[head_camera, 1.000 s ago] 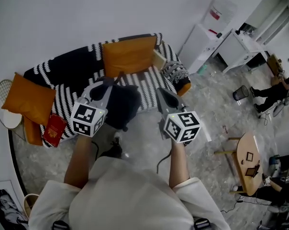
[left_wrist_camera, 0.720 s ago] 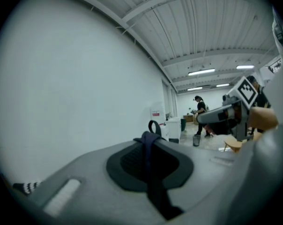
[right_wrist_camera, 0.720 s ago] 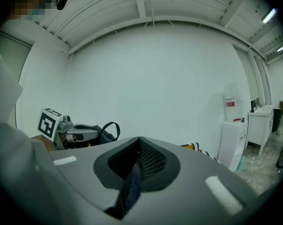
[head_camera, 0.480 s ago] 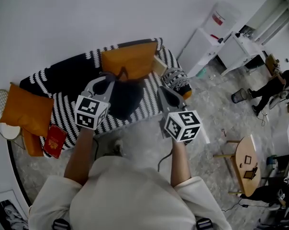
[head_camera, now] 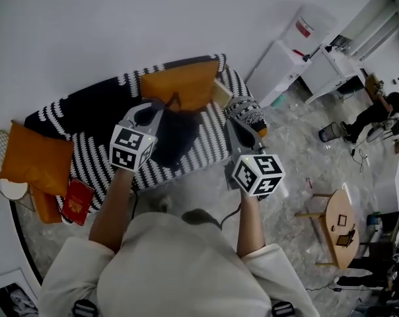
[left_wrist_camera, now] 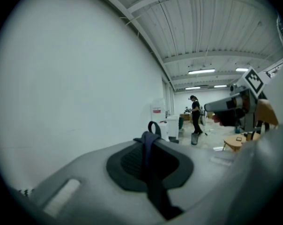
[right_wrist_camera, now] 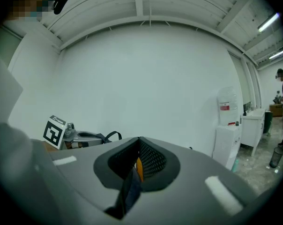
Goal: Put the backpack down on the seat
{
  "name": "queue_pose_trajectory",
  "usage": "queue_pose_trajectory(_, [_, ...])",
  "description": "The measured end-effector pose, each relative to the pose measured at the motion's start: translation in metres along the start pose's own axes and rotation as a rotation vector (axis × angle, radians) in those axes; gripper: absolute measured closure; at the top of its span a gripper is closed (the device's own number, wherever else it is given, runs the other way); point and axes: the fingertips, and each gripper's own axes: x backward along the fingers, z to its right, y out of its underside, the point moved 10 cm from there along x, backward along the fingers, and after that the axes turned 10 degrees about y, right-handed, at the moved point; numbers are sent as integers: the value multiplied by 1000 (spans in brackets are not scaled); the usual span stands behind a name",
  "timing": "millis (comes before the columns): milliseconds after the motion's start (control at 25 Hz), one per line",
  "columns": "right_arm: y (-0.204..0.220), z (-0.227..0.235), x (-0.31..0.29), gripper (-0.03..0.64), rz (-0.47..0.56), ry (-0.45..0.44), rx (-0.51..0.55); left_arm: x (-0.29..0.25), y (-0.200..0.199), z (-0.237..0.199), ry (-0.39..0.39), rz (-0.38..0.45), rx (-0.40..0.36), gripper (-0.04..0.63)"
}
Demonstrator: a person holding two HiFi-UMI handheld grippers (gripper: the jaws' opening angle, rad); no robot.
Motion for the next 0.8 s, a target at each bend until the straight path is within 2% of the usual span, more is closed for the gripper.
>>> queue_pose_trajectory(280, [-1, -12, -12, 611, -12, 27, 27, -14, -1, -30, 3, 4, -11, 586])
queue_pose_trajectory(480, [-10, -18, -23, 610, -10, 27, 55, -13, 2, -45, -11, 19, 17, 586])
queue_pose_trajectory(800, [-12, -5, -53, 609, -23, 13, 59, -33, 6, -69, -32, -20, 42, 586])
